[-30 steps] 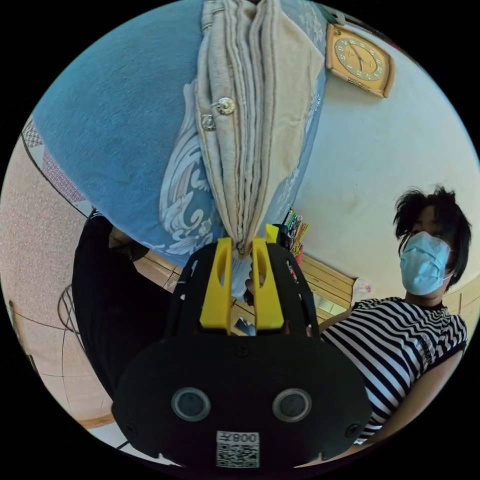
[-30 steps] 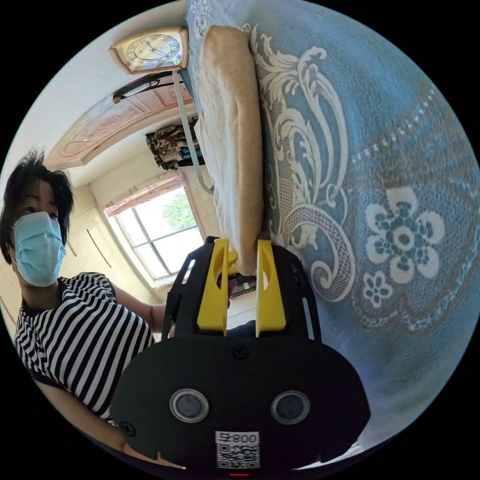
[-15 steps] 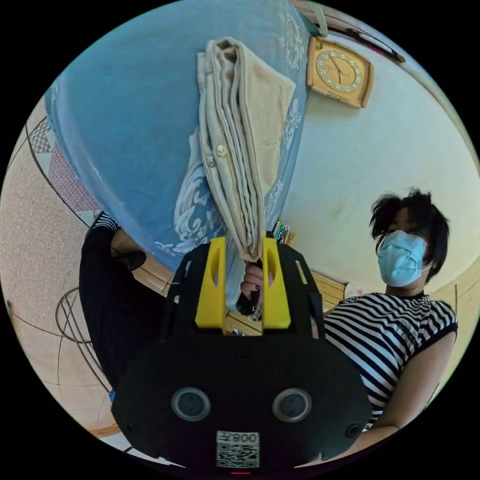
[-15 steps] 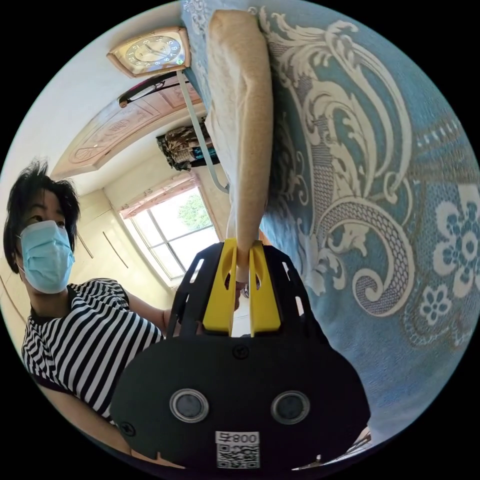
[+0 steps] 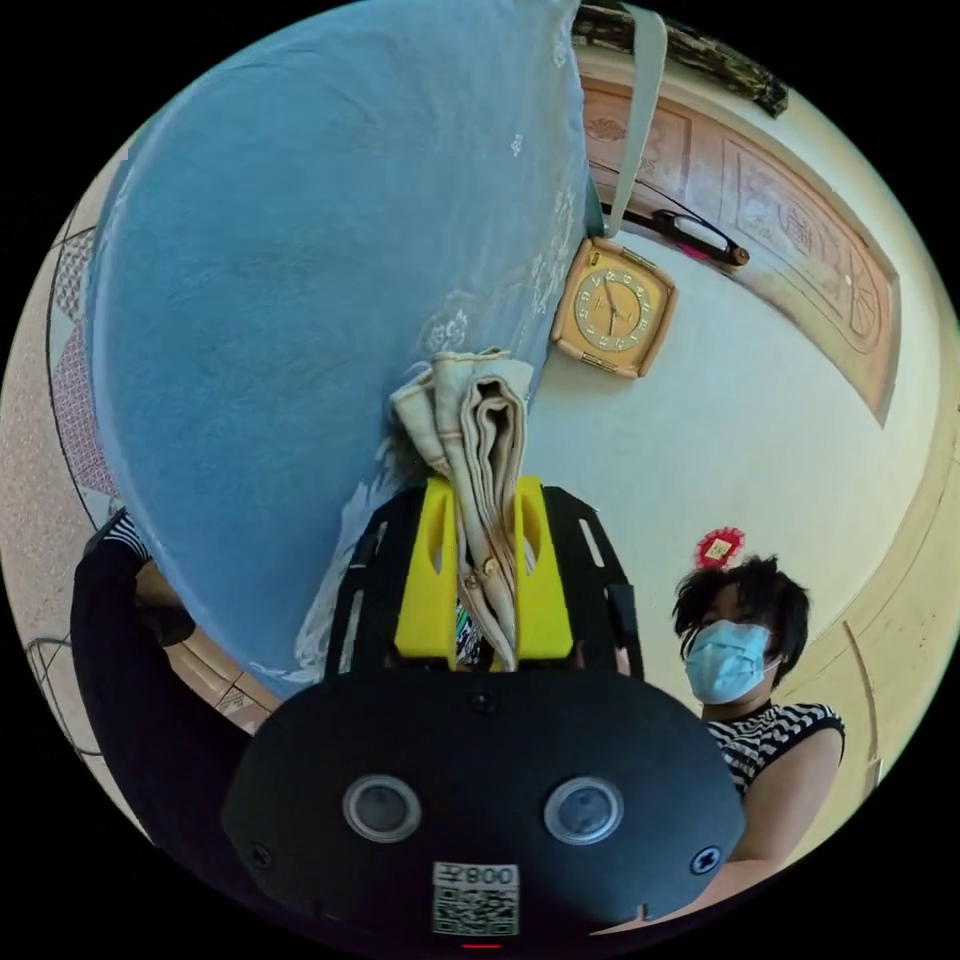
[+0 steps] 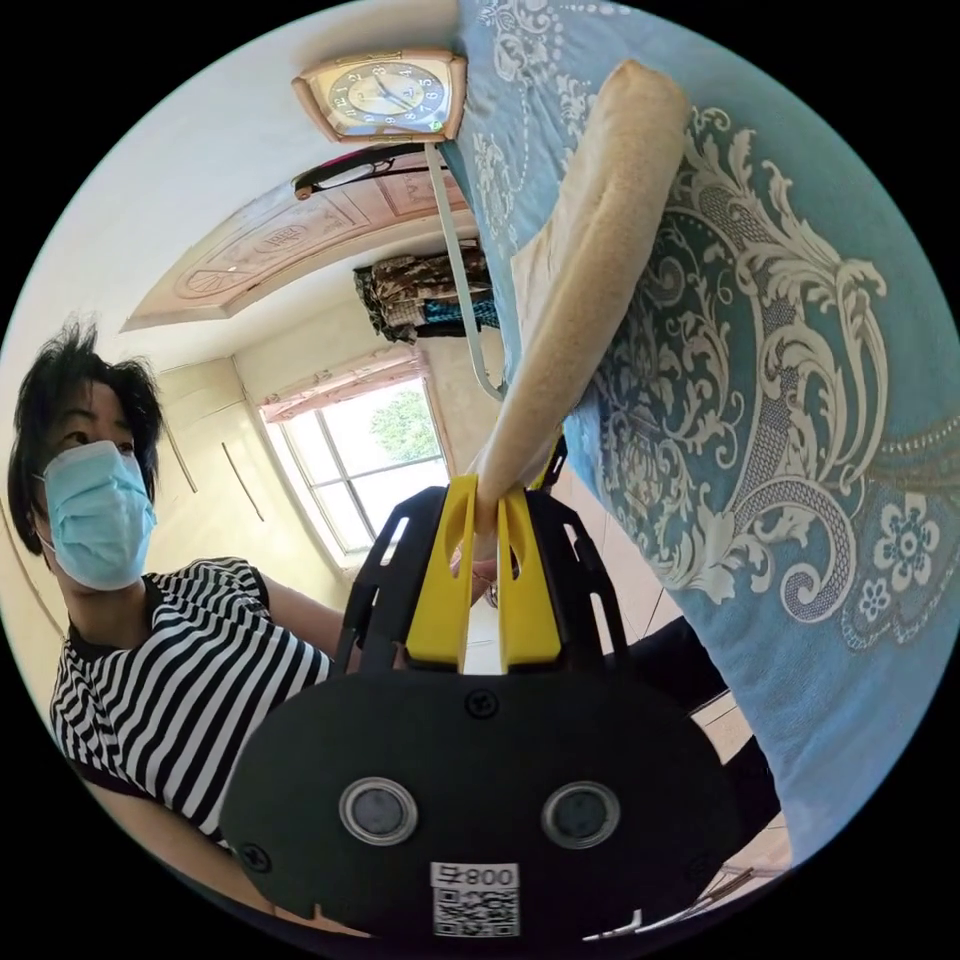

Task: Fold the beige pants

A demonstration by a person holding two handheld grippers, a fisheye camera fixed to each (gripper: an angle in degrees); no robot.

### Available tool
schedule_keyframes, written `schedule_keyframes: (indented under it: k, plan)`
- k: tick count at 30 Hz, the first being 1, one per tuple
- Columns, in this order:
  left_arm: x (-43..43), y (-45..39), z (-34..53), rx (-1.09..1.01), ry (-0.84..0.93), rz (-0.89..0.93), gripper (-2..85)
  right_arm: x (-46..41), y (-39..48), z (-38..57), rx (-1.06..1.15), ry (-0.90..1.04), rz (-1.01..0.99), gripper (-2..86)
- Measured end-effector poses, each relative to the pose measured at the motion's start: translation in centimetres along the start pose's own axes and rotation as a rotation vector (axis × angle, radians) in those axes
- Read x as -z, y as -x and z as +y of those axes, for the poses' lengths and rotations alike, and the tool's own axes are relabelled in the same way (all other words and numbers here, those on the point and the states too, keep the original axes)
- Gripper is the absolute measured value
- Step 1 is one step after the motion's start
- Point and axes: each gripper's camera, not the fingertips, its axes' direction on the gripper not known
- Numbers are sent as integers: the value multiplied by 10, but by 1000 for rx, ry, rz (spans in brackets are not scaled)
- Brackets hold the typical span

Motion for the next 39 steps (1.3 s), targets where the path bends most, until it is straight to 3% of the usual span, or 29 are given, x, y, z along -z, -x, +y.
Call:
schedule_keyframes:
  k: [6, 13, 24, 33, 39]
  plan:
    - [-32, -94, 47, -87, 121, -155, 73, 45, 5, 48, -1, -57, -32, 7]
    - [-106, -215, 123, -174, 412, -275, 72, 110, 23, 135, -4, -186, -56, 3]
    - [-241, -348, 272, -225, 899, -316, 72, 191, 31, 339, -17, -615, -89, 3]
    - [-353, -434, 444, -353, 1248, -380, 72, 250, -1, 496, 49, -942, -146, 2]
    - [-436, -504, 600, -504, 1385, -242, 72, 347, 7, 600, 232, -1077, -69, 1]
